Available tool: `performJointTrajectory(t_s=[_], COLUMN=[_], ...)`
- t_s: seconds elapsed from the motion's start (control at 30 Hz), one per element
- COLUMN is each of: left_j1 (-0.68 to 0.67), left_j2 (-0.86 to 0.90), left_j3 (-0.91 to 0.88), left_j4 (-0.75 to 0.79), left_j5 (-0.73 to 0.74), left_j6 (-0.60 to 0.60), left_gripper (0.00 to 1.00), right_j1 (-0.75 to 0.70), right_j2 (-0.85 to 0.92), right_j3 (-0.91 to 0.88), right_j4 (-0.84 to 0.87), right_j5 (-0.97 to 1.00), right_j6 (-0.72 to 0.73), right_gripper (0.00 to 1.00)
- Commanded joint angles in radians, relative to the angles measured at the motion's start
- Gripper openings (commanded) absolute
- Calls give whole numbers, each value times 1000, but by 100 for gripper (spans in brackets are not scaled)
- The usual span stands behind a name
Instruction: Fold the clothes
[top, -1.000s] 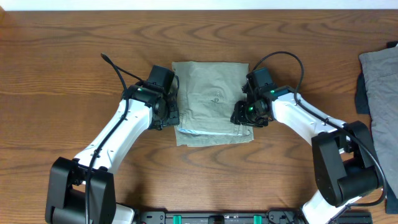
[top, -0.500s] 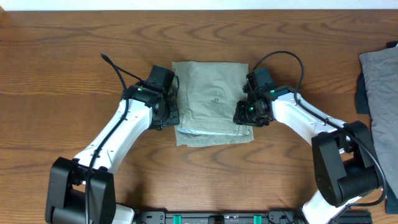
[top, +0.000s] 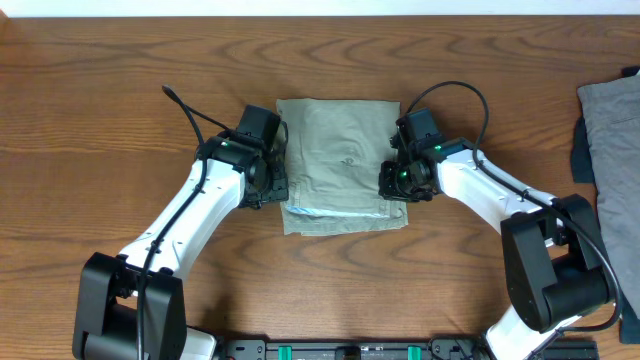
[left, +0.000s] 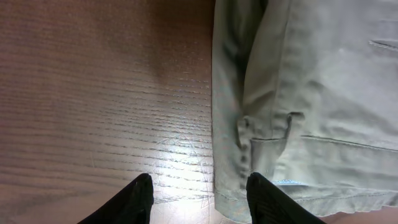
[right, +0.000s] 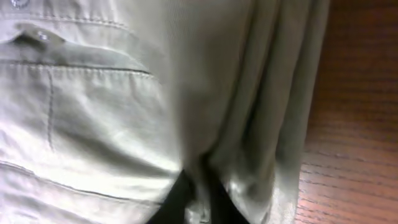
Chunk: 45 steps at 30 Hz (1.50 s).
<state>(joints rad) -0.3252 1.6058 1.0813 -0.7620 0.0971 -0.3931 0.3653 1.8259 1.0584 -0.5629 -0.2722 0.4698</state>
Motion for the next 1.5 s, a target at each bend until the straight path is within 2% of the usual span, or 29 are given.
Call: performJointTrajectory(t_s=[0.0,0.17,0.37,0.53,0.87,1.07,1.13,1.3,1.33,1.37,1.4,1.43,1.47], left_j1=[5,5,5,5,5,5,5,5,5,5,5,5,5], left_j2=[-5,-5,-5,-5,-5,-5,-5,-8,-9,-10,-10,-10,-10], left_j3=[2,2,2,2,2,2,3,30,36,41,43,43,43], left_j4=[-6,-6,-7,-7,-5,2,19,32,36,47,62,82,105], left_j5=[-20,-20,-20,-20,-20,-20,-20,-19,-14,2,24,51,79], left_j6=[-9,-9,-9,-9,-9,-4,17,37,37,36,37,36,36], left_gripper=[51,51,51,51,51,50,50,50,47,38,24,15,11], right_j1=[6,4,3,2,2,2,1,-7,-11,-16,-24,-31,-39], right_j2=[13,11,-3,-2,-2,-2,-5,-26,-35,-43,-52,-55,-58], right_j3=[-1,46,159,162,45,9,23,125,151,175,204,224,244], right_j4=[-2,-30,-189,-273,-217,-167,-164,-199,-211,-220,-227,-227,-225], right_j5=[14,2,3,15,115,94,62,-24,-33,-35,-34,-34,-34], right_j6=[8,12,-20,-23,-14,-15,-20,-92,-107,-118,-132,-143,-155], right_gripper=[1,1,1,1,1,1,5,26,29,30,28,23,19])
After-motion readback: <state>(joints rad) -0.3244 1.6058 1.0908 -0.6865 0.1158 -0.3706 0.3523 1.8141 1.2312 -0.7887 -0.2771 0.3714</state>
